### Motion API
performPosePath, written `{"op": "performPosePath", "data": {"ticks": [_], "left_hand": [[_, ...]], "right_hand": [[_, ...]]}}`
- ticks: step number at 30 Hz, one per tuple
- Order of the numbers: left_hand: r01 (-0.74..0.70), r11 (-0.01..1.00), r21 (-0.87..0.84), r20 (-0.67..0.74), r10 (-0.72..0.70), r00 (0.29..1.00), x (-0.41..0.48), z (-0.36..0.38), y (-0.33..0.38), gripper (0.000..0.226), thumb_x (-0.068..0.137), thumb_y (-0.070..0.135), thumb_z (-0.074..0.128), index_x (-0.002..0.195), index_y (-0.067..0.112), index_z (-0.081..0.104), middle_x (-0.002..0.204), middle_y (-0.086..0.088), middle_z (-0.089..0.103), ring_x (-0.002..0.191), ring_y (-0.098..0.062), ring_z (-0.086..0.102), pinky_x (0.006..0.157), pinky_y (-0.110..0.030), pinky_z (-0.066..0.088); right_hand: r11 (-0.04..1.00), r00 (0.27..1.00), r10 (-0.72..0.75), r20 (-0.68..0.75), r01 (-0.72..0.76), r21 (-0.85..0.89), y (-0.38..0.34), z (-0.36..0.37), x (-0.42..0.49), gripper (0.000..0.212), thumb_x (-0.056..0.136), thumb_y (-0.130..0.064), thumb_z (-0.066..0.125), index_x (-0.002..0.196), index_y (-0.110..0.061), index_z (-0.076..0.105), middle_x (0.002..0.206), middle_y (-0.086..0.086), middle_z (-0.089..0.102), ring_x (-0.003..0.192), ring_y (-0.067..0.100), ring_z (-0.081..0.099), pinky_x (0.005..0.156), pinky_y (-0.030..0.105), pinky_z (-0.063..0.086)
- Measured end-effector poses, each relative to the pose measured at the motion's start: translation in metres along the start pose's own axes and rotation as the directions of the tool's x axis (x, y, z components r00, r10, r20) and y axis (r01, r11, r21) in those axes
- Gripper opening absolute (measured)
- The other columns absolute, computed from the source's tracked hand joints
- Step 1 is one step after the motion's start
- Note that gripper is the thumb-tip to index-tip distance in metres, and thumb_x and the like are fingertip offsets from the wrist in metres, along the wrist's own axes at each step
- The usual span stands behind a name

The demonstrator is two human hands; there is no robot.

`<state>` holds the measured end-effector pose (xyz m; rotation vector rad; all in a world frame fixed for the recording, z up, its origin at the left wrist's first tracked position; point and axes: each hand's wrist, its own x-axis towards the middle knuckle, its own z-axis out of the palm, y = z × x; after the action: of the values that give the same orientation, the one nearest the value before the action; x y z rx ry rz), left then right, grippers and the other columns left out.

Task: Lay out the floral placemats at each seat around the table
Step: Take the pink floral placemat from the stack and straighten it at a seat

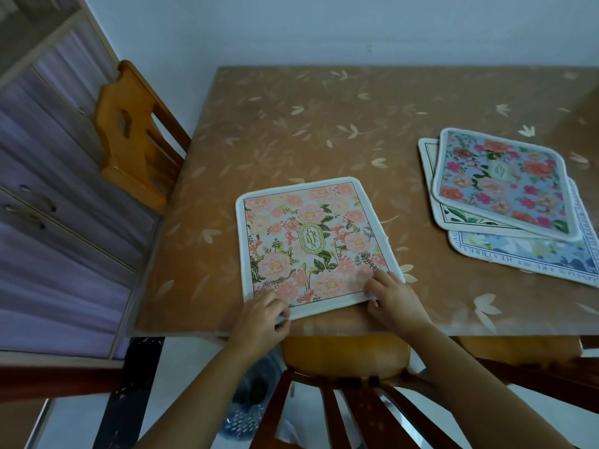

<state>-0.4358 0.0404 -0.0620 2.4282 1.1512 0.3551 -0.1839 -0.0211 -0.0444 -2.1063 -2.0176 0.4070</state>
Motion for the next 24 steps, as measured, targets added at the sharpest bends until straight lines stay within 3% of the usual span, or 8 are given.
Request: {"op": "performPosePath", "data": {"ticks": [9, 14, 20, 24], "left_hand": [[-0.019, 0.999, -0.043, -0.001, 0.019, 1.000, 0.011, 0.001, 0.009, 0.012, 0.069, 0.001, 0.071, 0.077, 0.005, 0.062, 0.085, -0.010, 0.059, 0.085, -0.025, 0.055, 0.069, -0.033, 0.046], [-0.043, 0.999, -0.026, 0.015, 0.044, 0.999, 0.024, 0.007, 0.015, 0.008, 0.076, 0.009, 0.068, 0.081, 0.008, 0.062, 0.090, -0.007, 0.058, 0.090, -0.022, 0.053, 0.073, -0.032, 0.043], [-0.061, 0.998, -0.002, 0.030, 0.061, 0.998, 0.026, 0.013, 0.021, 0.010, 0.076, 0.007, 0.069, 0.082, 0.007, 0.061, 0.089, -0.008, 0.057, 0.089, -0.023, 0.053, 0.075, -0.034, 0.045], [-0.058, 0.998, 0.008, 0.032, 0.058, 0.998, 0.026, 0.013, 0.024, 0.009, 0.075, 0.005, 0.068, 0.081, 0.006, 0.061, 0.088, -0.009, 0.058, 0.088, -0.024, 0.054, 0.075, -0.036, 0.045]], "right_hand": [[0.997, 0.998, 0.057, 0.007, -0.057, 0.058, 0.018, -0.006, -0.011, 0.007, 0.073, 0.000, 0.058, 0.080, 0.000, 0.059, 0.089, 0.017, 0.060, 0.087, 0.034, 0.055, 0.060, 0.042, 0.050], [0.990, 0.992, 0.126, -0.001, -0.126, 0.067, 0.034, -0.010, -0.025, 0.010, 0.072, 0.001, 0.061, 0.082, 0.000, 0.059, 0.090, 0.017, 0.059, 0.088, 0.034, 0.055, 0.060, 0.040, 0.047], [0.996, 0.996, 0.091, -0.010, -0.090, 0.026, 0.045, -0.011, -0.038, 0.012, 0.078, -0.007, 0.062, 0.090, -0.007, 0.058, 0.099, 0.012, 0.057, 0.093, 0.029, 0.052, 0.064, 0.038, 0.048], [0.996, 0.996, 0.082, -0.043, -0.081, 0.028, 0.049, -0.012, -0.043, 0.011, 0.077, -0.008, 0.068, 0.087, -0.007, 0.062, 0.095, 0.015, 0.059, 0.090, 0.033, 0.054, 0.062, 0.039, 0.048]]}}
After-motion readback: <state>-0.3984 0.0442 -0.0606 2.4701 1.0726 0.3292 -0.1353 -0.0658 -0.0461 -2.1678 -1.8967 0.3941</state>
